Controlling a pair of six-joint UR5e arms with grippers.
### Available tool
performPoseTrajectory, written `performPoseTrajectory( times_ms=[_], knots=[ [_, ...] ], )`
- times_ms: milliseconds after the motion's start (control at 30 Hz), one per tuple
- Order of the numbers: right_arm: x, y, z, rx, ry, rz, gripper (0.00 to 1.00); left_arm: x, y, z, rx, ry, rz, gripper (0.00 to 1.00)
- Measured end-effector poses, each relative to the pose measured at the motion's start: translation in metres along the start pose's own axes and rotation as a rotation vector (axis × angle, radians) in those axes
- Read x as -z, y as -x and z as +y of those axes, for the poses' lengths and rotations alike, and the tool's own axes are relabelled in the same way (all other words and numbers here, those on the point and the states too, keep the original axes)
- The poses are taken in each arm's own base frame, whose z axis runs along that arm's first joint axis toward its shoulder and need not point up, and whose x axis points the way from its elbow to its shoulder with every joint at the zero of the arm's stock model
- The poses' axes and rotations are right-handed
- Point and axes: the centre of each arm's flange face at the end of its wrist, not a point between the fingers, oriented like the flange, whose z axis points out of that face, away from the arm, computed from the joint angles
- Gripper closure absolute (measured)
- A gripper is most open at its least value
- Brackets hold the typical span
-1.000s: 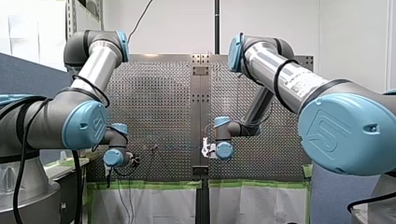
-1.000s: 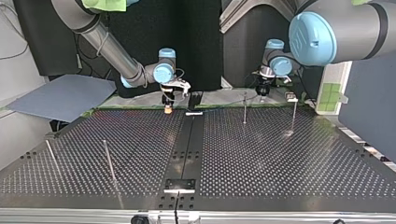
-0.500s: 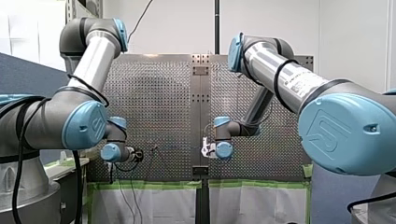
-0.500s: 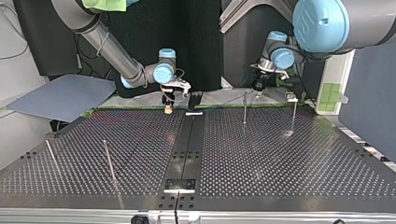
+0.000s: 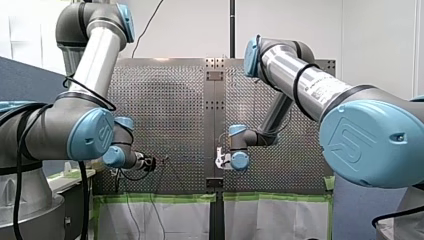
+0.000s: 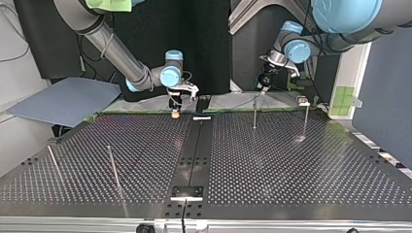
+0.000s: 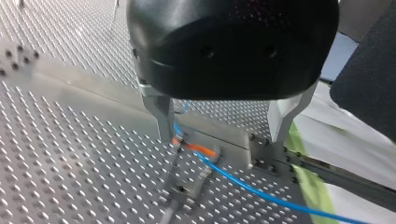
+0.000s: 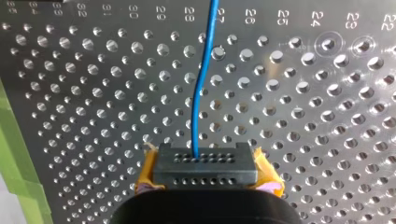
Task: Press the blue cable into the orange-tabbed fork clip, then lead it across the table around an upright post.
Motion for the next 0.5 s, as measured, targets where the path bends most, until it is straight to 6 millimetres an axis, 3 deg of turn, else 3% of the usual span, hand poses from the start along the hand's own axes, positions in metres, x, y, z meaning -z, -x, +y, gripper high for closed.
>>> performPoseTrajectory(
  times_ms=[500],
  knots=[
    [0.0010, 0.0005, -0.0013, 0.000, -0.002, -0.003, 0.98, -0.0014, 0.0106, -0.0097, 0.012, -0.005, -0.085, 0.00]
  ],
)
